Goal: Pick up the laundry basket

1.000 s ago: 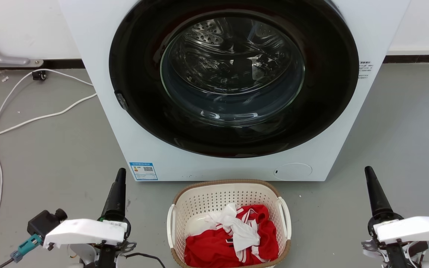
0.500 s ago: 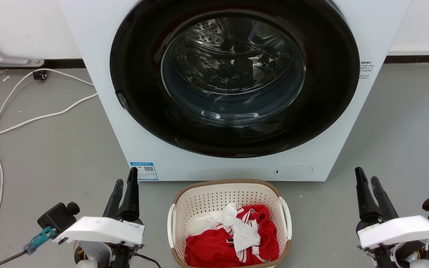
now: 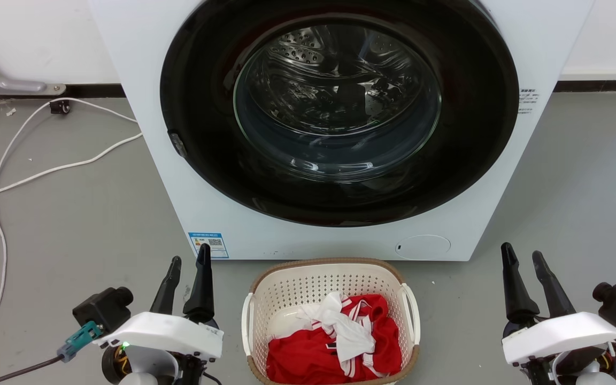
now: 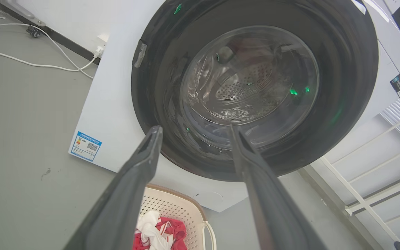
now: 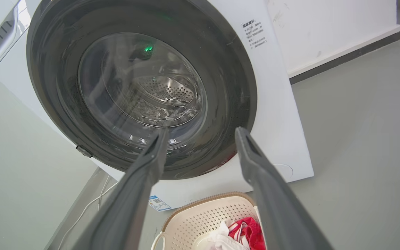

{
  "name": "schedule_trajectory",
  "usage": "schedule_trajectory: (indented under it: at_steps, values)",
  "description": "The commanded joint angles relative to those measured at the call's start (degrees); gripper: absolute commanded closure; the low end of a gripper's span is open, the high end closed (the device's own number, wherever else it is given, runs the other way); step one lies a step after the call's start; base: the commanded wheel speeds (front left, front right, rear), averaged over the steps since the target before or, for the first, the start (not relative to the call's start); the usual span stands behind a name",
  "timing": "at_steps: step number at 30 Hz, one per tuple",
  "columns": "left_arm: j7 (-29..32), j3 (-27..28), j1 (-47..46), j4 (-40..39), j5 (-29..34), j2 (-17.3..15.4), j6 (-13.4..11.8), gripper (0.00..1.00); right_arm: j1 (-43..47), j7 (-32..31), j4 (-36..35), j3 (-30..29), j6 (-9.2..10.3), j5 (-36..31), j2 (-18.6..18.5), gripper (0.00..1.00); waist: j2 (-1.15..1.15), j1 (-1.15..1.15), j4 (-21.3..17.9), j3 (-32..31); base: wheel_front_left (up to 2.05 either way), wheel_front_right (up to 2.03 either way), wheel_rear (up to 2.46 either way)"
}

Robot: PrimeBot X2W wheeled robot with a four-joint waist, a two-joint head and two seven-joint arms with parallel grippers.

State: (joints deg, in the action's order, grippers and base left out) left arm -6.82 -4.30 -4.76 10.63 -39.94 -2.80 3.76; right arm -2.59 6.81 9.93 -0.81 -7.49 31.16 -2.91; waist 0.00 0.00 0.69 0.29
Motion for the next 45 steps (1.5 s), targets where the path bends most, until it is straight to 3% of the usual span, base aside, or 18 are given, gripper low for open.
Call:
schedule_trajectory:
  at_steps: [1, 45]
  values:
    - [-0.6, -0.3, -1.2, -0.4, 1.7, -0.2, -0.3, 0.00, -0.2, 0.6, -0.6, 0.2, 0.00, -1.9, -0.1, 0.00, 0.00, 0.00, 0.0, 0.0, 0.00, 0.00, 0.00]
    - [-6.3, -3.2, -0.9, -0.2, 28.5, -0.1, -3.5, 0.00, 1.6, 3.1, -0.5, 0.7, 0.01, -26.7, 0.0, 0.00, 0.00, 0.00, 1.0, 0.1, 0.00, 0.00, 0.00]
